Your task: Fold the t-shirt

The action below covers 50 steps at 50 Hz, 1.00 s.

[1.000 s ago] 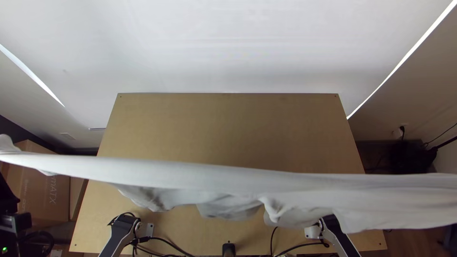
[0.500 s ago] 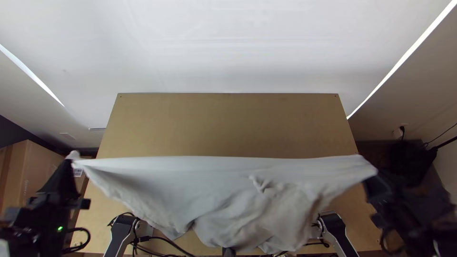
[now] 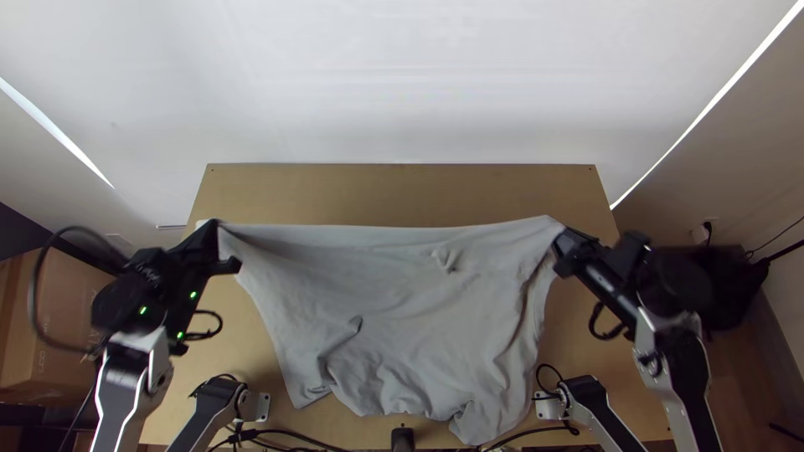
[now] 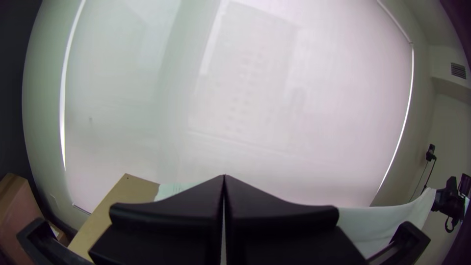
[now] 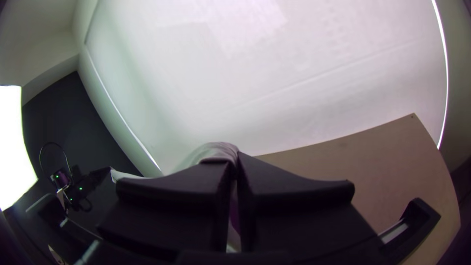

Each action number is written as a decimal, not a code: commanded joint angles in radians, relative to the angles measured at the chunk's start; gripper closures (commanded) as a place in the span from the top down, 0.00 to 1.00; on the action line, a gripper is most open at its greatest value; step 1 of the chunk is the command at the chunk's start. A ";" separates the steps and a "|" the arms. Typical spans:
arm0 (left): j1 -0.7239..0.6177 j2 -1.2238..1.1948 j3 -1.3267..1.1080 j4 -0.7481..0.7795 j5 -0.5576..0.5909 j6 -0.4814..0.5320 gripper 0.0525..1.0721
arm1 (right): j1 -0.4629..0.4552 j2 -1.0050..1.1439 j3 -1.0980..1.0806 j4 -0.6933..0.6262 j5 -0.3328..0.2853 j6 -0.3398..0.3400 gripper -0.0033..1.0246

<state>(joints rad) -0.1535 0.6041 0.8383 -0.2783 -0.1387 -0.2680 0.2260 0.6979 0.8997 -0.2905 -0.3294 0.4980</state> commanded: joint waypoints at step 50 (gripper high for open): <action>0.109 1.341 0.568 0.349 0.134 -0.017 0.02 | -0.132 1.278 0.551 0.333 0.041 0.024 0.02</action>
<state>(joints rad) -0.0574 1.8671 1.3079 0.0727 -0.0067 -0.2775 0.1032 1.9003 1.3487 0.0395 -0.3111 0.4988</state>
